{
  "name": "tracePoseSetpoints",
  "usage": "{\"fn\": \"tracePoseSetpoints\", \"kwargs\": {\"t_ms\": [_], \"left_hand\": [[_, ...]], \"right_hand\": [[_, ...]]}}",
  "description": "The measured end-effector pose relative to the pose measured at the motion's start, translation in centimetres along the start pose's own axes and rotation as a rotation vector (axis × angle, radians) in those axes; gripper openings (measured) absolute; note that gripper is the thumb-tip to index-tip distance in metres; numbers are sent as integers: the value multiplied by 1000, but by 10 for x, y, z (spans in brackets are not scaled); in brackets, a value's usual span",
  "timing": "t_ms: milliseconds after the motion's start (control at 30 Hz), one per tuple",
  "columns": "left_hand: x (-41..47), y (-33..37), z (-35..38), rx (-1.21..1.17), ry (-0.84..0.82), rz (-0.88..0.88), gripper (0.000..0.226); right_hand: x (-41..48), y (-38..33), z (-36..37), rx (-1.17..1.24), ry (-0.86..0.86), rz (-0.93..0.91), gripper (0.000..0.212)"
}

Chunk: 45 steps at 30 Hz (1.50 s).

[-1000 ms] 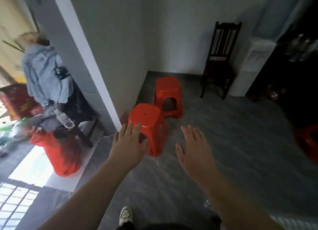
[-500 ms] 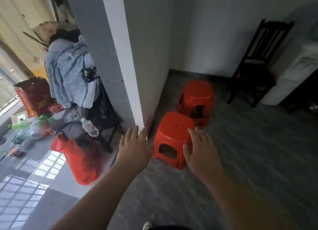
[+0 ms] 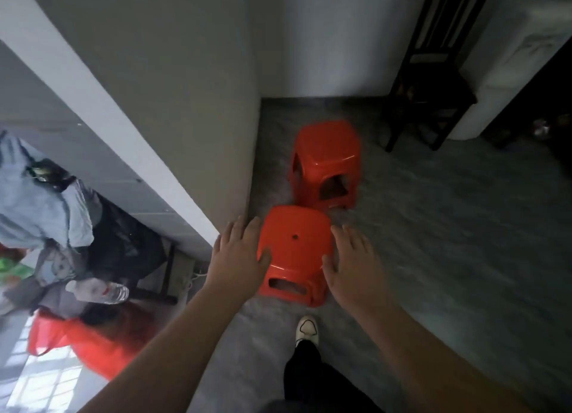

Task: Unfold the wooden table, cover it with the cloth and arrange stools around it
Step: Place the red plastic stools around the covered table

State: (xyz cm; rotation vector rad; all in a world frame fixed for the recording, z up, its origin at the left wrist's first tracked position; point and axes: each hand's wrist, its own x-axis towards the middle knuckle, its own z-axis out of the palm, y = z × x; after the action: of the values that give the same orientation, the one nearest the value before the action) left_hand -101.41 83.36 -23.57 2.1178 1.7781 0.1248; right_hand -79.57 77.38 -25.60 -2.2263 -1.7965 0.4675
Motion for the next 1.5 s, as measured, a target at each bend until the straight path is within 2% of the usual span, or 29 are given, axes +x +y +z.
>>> {"fn": "tracePoseSetpoints", "kwargs": {"t_ms": [233,400,500,567,667,767,867,1000,1133,1333,1500], "left_hand": [[127,-21,84,-29,-174,-92,65],[198,-62,182,-102,-280,-181,65],[233,-90,245,-139,-330,-228,72],[255,-109,284,-161,-310,-245,77],[282,-132,327,-204,-287,-362,87],[296,-147,355,-286,-347,-485,98],[295,-147,366,-342,-356,-486,101],[296,-135,360,-327,-362,-490,96],[297,-118,319,-312,-362,-436,99],[274,-74,195,-278,-336,-291,97],[244,-38,78,-244,-268,-185,92]], "right_hand": [[121,51,97,52,-194,163,67],[172,95,189,135,-286,332,66],[196,123,251,220,-259,421,69],[207,136,286,295,-226,493,68],[217,149,329,407,-197,615,76],[224,151,360,553,-198,716,77],[229,142,374,614,-164,784,80],[233,131,367,566,-187,809,91],[232,120,328,566,-165,820,95],[212,79,201,511,-124,754,97],[179,29,74,490,-1,671,100]]}}
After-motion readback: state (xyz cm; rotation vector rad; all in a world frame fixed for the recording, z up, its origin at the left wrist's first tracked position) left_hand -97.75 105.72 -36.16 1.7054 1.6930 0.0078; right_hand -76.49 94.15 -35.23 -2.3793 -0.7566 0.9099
